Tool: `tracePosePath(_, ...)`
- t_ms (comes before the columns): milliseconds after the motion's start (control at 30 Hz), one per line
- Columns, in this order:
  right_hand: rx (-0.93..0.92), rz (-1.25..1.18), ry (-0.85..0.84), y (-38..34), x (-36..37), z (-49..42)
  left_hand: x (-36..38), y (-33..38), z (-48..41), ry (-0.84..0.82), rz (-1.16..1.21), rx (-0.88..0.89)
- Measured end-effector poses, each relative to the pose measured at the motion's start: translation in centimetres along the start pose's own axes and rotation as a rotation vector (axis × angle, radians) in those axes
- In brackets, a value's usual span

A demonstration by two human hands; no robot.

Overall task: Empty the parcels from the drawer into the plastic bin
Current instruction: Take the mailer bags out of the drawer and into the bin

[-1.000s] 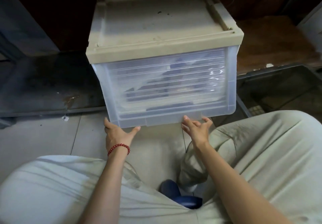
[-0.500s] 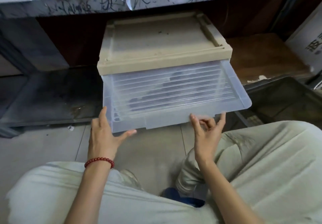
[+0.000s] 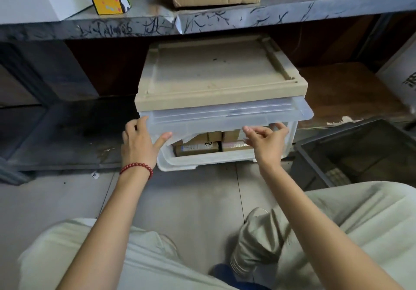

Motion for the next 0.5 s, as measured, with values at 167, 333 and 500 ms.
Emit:
tracePosePath(167,0.016,0.113,-0.02,-0.5,1.3,-3.1,-0.2,0.5,-2.8,0.103,-0.245,0.064)
tracePosePath(333,0.01,0.216,0.035,-0.4,2.4,-5.6,-0.3,1.3,-4.9,0.183,-0.331,0.102)
tracePosePath(500,0.013,0.314,0.058,-0.5,3.0,-7.4,0.2,1.8,-6.4,0.215,-0.371,0.06)
Point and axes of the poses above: each hand's wrist, its own z-axis away from the middle knuckle, its own x-axis out of the palm, y = z × x, the point moved 3 cm from there along -z, towards the middle knuckle, and after that the axes turned 5 degrees about x, right-handed, at the moved point
